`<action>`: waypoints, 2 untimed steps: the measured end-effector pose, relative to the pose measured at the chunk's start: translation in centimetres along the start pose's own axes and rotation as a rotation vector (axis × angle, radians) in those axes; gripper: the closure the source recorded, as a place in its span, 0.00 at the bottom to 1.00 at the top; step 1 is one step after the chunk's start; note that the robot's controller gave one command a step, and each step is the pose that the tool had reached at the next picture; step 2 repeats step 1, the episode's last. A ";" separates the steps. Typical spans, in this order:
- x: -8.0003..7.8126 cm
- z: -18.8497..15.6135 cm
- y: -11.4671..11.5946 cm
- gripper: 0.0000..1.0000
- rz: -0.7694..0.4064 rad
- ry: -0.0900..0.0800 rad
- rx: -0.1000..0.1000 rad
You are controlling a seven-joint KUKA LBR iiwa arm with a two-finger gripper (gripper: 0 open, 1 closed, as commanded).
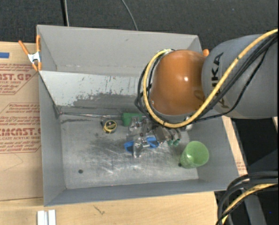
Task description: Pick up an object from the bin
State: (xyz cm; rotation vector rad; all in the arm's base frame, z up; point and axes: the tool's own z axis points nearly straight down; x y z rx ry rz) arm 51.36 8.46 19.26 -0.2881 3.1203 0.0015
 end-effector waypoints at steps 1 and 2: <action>-2.4 -10.1 0.0 1.00 -0.159 -0.003 0.000; -2.4 -10.1 0.0 1.00 -0.159 -0.003 0.000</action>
Offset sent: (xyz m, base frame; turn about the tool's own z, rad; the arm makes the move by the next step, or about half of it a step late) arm 0.0208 0.0036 0.0974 -0.1574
